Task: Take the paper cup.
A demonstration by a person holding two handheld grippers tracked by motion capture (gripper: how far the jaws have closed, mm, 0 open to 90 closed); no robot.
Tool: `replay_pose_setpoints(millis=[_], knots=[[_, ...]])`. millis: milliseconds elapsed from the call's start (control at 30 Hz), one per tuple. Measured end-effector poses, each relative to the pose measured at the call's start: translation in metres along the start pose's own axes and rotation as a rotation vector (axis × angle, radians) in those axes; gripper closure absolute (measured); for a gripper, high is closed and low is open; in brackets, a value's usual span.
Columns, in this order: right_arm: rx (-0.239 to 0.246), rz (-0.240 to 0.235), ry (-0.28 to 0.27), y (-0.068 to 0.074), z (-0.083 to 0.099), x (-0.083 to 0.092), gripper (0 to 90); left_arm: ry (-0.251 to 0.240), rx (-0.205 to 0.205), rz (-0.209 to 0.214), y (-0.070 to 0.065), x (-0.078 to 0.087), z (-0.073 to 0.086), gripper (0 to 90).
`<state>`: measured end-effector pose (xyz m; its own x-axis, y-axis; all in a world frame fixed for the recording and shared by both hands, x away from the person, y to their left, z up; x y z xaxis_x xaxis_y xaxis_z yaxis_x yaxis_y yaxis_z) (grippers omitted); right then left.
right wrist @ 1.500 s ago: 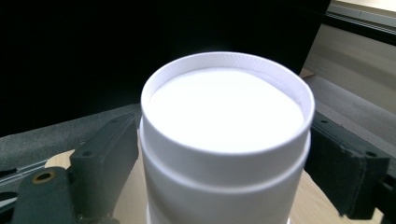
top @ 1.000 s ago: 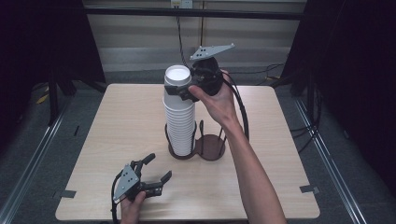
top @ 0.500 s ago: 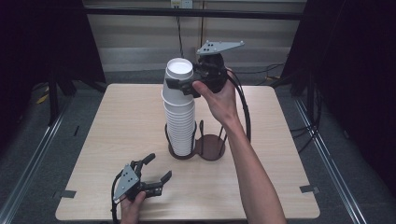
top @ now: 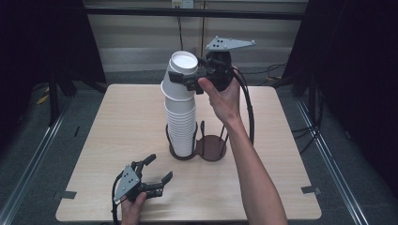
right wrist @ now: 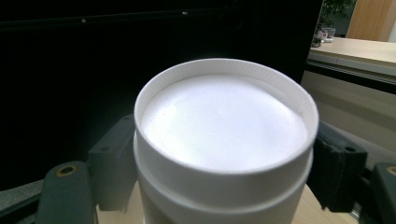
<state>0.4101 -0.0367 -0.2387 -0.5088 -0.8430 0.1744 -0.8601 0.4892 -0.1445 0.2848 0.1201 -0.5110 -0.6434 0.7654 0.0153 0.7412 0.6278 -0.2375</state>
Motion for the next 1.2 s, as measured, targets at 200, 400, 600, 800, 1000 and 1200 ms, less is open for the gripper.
replay_pose_setpoints(millis=[200, 400, 600, 800, 1000, 1200], knots=[[-0.007, 0.012, -0.035, -0.001, -0.006, 0.005, 21.8, 0.0, 0.0, 0.0, 0.0, 0.0, 0.0, 15.5], [-0.008, 0.018, -0.061, 0.0, -0.012, 0.009, 21.9, 0.0, -0.001, 0.0, 0.0, 0.0, 0.0, 15.5], [-0.012, 0.017, -0.087, -0.001, -0.017, 0.015, 21.9, 0.0, 0.0, 0.0, 0.0, 0.0, 0.0, 15.5], [-0.02, 0.023, -0.122, -0.002, -0.021, 0.023, 22.0, 0.0, 0.0, 0.0, 0.0, 0.0, 0.0, 15.5], [-0.02, 0.031, -0.142, -0.002, -0.025, 0.032, 22.0, 0.0, 0.0, 0.0, 0.0, 0.0, 0.0, 15.4], [-0.015, 0.044, -0.148, -0.002, -0.025, 0.044, 22.0, 0.001, 0.0, -0.001, 0.0, 0.0, 0.0, 15.4]])
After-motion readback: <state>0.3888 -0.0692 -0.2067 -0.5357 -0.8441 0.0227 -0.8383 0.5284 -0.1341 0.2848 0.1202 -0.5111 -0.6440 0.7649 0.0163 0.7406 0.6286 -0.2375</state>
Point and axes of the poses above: each handheld gripper's, and its own axes: x roughly backward along the jaws, z roughly out of its underside, y roughly to its left, the point moved 7 cm from there along -x, roughly forward along the jaws, and after that the axes turned 13 degrees about x, right-handed, at the moved point
